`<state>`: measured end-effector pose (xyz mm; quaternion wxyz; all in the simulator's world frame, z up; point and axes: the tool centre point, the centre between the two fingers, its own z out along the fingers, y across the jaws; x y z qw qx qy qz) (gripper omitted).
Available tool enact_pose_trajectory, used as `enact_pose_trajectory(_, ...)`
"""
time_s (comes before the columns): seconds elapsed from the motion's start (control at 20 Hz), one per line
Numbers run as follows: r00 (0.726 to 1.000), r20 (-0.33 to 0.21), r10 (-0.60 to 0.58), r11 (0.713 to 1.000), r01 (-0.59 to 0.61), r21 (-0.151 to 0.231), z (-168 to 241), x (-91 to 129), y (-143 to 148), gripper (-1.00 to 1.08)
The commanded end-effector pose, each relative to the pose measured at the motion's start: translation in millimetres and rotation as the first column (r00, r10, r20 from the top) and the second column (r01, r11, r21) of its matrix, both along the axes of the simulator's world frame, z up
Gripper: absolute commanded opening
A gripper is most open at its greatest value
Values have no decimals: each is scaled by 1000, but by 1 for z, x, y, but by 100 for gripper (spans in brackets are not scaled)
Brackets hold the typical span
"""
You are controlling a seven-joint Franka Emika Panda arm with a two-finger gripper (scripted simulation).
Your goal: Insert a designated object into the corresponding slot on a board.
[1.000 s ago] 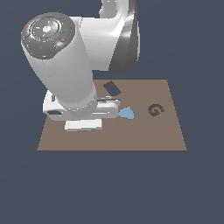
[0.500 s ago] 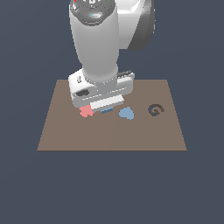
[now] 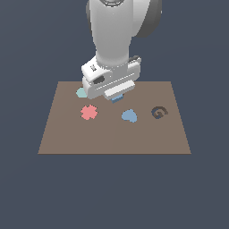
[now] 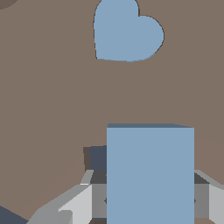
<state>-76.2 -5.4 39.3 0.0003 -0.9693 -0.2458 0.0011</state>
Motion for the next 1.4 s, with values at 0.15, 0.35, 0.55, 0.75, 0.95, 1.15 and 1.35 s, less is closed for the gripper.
enact_pose_trajectory(0.15,998,1,56,998,-56,0,1,-18,5,-100)
enact_pose_trajectory(0.35,997,1,73,997,-73,0,1,-23,6,-100)
enact_pose_trajectory(0.55,997,0,72,997,-72,0,0,-23,6,-100)
enact_pose_trajectory(0.75,997,1,74,997,-74,0,-7,-24,6,-100)
enact_pose_trajectory(0.95,997,1,75,997,-75,0,-9,-24,6,100)
enact_pose_trajectory(1.15,997,1,75,997,-75,0,-9,-24,6,100)
enact_pose_trajectory(1.35,997,1,75,997,-75,0,-9,-24,6,100)
